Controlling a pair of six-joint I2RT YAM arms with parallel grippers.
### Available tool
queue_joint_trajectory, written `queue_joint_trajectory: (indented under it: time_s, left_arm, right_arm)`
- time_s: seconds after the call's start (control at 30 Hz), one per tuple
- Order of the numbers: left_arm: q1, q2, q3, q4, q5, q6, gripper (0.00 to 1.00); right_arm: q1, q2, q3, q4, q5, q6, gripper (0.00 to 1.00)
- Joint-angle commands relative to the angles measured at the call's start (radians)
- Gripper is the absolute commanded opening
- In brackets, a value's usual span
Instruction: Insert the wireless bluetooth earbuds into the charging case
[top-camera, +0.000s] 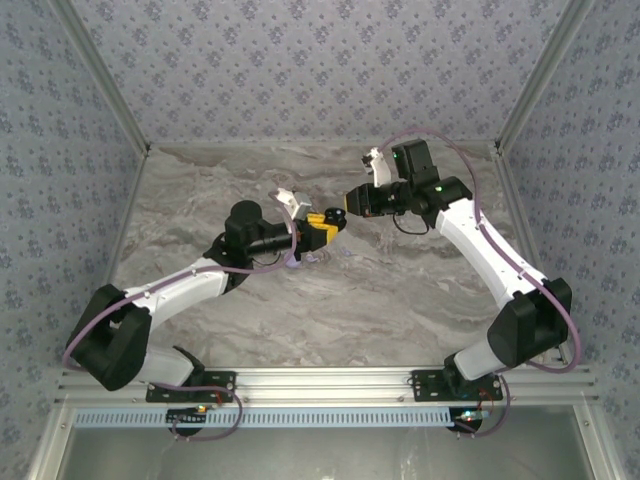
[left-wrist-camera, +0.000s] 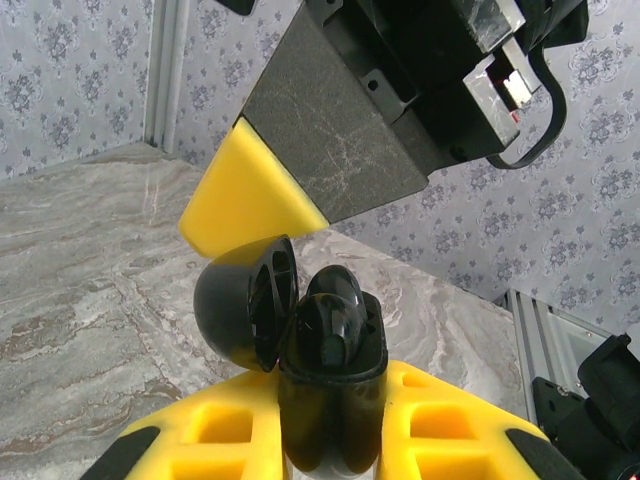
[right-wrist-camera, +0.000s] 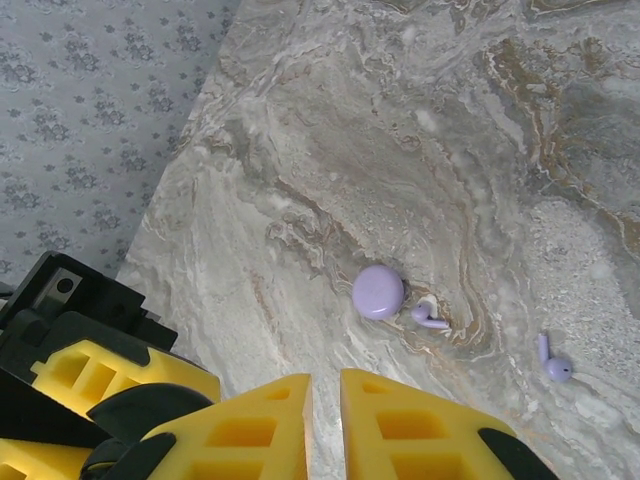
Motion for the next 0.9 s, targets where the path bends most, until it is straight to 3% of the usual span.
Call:
queue_joint_trajectory:
  time_s: [0.0,0.37,0.87]
  left_arm:
    - [-0.005,-0.036,0.021,0.051,0.032,-0.006,0.15]
    - [-0.004,-0.034,0.015,0.034,-0.004,-0.006,0.15]
    - [-0.002,-0.035,0.023,-0.013,-0.098,-0.003,0.15]
  right_arm:
    - [-0.001,0.009,-0.012,0.011,-0.064,0.003,0.18]
    - [0.005,-0.014,-0.021,0.062,-0.199,0.000,0.18]
    - [0.037,-0.017,-0.004,-0.058,-0.208,-0.084,0.18]
